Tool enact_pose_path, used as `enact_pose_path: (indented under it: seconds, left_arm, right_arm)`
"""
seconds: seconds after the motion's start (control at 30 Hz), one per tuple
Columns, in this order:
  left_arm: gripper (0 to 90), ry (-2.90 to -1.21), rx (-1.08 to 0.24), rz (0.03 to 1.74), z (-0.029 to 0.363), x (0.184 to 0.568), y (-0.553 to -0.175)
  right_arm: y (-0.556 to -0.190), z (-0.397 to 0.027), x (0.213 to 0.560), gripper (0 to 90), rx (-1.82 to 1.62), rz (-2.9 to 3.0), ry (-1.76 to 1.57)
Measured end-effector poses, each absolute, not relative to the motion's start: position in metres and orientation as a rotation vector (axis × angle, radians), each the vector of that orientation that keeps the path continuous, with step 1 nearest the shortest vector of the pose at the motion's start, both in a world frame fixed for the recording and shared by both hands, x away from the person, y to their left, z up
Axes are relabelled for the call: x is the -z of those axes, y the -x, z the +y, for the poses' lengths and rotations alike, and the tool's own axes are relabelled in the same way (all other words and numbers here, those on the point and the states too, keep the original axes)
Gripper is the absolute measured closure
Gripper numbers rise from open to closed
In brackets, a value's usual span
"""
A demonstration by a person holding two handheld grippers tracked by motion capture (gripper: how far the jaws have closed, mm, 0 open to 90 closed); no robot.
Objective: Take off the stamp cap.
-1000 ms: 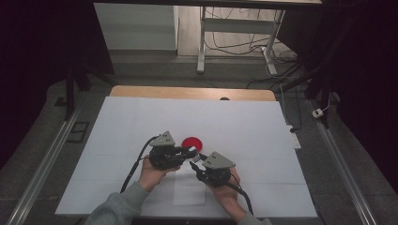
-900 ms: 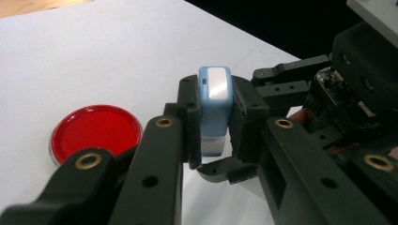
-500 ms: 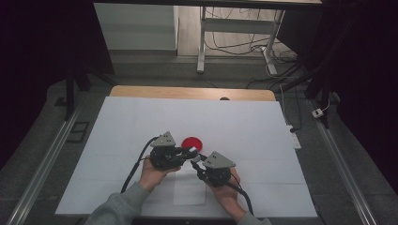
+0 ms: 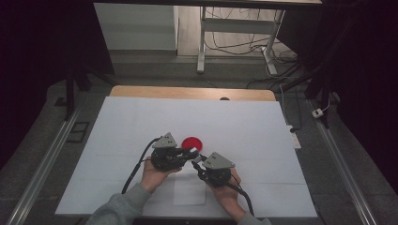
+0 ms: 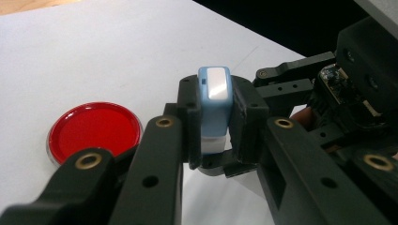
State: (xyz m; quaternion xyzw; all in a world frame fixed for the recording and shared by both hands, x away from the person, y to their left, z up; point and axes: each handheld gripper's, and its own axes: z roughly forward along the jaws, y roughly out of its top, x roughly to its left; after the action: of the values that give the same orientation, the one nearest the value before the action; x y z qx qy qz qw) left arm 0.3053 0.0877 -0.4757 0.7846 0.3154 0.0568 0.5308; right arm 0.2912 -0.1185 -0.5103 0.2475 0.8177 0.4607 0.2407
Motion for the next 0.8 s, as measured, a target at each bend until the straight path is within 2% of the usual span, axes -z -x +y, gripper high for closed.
enact_pose_path:
  seconds: [0.8]
  left_arm:
    - [75.8,-1.85,-0.127,0.764,0.0875,0.4781,-0.3045]
  right_arm:
    - [-0.2904,-0.1207,0.5111,65.2,-1.24,2.236,-0.643]
